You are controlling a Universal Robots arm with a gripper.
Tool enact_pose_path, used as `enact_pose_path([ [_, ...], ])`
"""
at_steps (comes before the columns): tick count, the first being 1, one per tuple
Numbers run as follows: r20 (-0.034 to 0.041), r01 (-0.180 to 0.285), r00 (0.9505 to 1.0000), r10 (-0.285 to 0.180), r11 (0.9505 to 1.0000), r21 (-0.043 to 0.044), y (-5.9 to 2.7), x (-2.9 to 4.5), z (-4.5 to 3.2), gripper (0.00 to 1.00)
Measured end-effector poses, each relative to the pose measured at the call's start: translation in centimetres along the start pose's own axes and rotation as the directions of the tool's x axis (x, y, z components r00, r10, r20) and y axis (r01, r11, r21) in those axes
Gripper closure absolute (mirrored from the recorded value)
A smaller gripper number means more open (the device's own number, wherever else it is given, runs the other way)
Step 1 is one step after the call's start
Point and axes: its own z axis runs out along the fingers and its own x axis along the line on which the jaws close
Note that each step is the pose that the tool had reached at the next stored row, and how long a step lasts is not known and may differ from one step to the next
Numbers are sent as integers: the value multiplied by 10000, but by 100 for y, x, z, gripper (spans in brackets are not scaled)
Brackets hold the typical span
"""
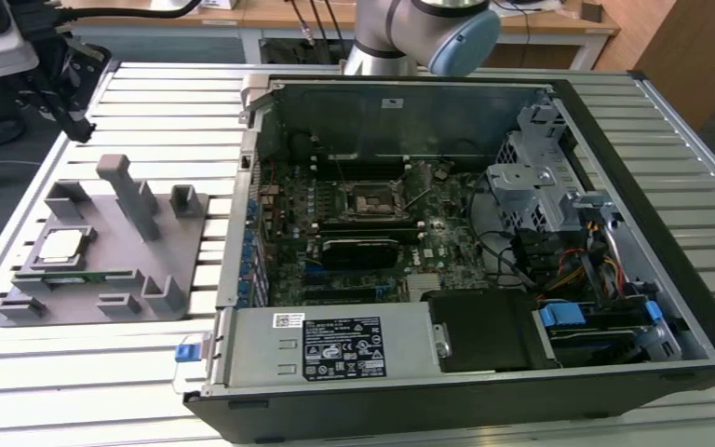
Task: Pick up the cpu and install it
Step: 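Reach for the cpu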
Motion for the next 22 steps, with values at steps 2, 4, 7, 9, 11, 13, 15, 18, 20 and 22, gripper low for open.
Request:
enact_pose_path([
  [2,-1,-1,10000,1,10000,0,-1,21,2,89],
  [4,-2,0,10000,0,10000,1,-3,46,5,89],
  [7,-1,0,10000,0,10000,0,-7,100,11,89],
  [9,-1,0,10000,0,10000,1,-10,137,15,89],
  [11,-3,0,10000,0,10000,1,-12,164,19,89],
  [13,-6,0,10000,0,10000,1,-14,188,23,89],
  [15,-10,0,10000,0,10000,2,-15,207,26,89],
  [18,-14,-1,10000,1,10000,2,-17,231,31,89],
  [20,-18,-1,10000,1,10000,2,-18,244,34,89],
  [22,-20,-1,10000,1,10000,2,-19,255,38,89],
])
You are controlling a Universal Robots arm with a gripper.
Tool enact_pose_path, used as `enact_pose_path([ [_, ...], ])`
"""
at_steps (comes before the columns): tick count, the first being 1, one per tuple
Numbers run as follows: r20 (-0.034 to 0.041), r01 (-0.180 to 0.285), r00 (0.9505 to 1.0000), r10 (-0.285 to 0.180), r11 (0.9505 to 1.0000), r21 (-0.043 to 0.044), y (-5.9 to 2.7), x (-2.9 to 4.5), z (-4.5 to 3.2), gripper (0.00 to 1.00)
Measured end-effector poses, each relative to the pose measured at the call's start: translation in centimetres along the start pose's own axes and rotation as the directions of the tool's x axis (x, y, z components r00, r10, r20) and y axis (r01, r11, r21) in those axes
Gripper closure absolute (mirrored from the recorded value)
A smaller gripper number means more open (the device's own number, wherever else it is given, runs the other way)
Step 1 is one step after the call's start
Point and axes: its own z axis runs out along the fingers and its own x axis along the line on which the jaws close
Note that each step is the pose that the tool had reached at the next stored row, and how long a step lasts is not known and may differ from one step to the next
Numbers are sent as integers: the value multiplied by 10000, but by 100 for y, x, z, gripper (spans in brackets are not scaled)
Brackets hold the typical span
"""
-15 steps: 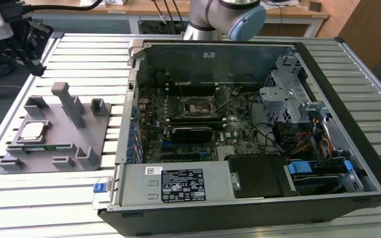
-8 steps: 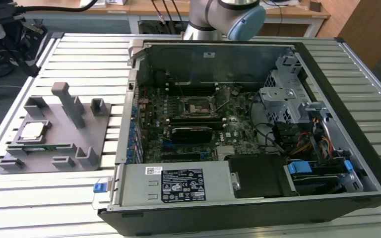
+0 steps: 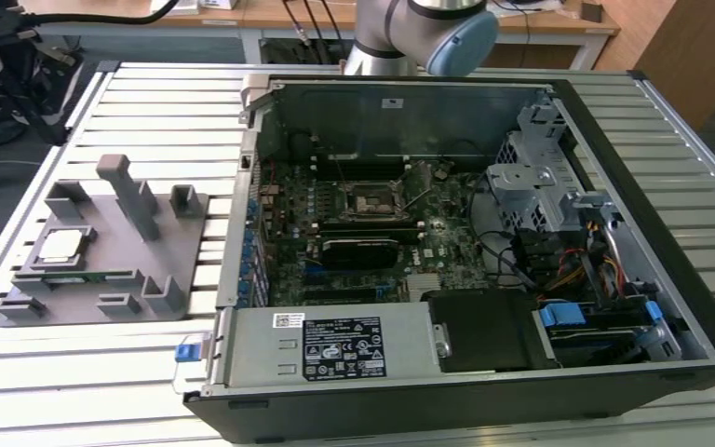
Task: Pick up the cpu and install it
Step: 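Reach for the cpu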
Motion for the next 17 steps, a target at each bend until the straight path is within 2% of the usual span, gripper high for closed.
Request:
enact_pose_path([
  [17,-14,-1,10000,1,10000,1,-9,99,27,89],
])
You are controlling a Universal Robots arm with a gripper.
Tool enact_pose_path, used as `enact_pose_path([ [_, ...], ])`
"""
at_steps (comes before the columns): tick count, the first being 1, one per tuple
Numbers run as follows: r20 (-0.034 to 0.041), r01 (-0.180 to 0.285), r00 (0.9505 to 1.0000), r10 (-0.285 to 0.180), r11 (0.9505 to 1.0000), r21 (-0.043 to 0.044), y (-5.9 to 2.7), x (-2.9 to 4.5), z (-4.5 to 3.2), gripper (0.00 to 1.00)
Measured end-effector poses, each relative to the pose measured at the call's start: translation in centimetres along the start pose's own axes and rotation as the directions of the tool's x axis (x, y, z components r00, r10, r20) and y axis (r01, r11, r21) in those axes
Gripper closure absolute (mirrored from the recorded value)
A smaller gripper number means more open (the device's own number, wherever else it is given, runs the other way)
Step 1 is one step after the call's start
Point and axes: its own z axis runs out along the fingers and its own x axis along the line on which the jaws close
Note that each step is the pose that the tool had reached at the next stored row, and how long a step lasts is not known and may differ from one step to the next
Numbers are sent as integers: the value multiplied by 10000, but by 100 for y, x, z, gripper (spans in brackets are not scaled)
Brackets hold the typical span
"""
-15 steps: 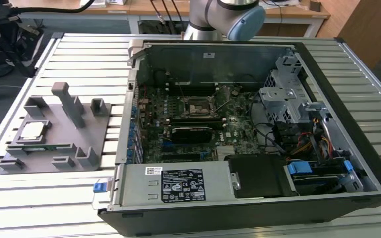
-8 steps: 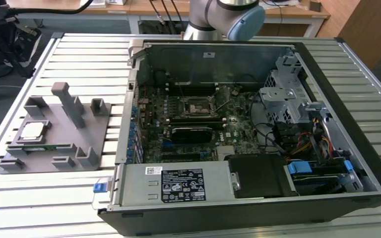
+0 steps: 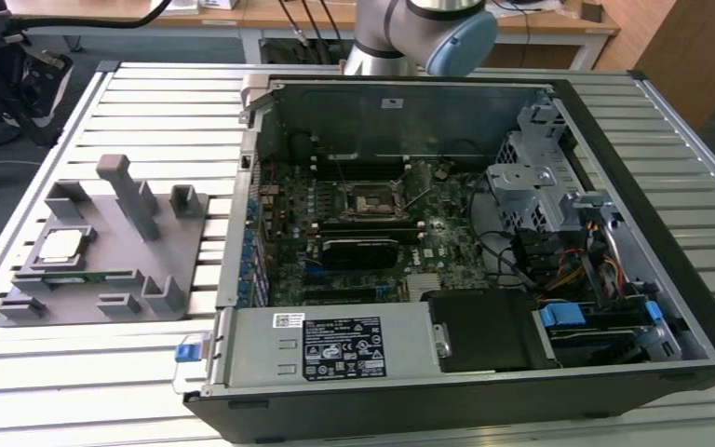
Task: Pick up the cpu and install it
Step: 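Reach for the cpu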
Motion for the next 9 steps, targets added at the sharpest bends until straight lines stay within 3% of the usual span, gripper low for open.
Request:
enact_pose_path([
  [9,-7,-1,10000,1,10000,1,-4,53,15,89],
])
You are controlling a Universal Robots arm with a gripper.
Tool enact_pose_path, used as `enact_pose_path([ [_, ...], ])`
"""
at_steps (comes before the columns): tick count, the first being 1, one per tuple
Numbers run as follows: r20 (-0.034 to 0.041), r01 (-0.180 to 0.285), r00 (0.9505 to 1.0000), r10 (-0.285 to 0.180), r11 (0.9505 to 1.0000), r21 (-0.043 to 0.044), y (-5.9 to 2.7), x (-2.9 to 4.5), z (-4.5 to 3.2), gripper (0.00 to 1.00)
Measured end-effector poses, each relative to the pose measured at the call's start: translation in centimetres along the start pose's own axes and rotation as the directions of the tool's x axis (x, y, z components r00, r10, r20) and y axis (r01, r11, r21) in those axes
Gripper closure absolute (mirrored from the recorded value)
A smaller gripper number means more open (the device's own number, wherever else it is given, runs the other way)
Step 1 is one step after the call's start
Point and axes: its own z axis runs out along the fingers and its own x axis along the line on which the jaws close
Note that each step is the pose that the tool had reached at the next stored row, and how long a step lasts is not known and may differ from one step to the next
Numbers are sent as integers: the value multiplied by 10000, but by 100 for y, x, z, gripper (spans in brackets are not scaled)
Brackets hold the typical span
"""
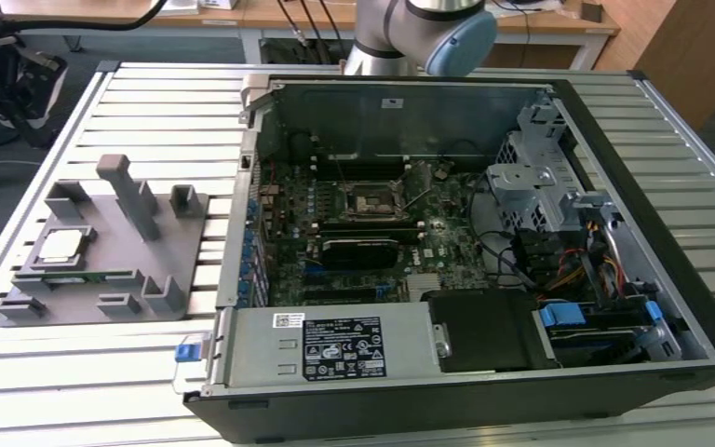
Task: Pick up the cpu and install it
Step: 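Reach for the cpu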
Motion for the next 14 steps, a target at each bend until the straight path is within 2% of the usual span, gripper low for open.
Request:
enact_pose_path([
  [5,-3,1,10000,-1,10000,0,-3,41,8,89],
  [14,-9,0,10000,0,10000,1,-14,169,29,89],
])
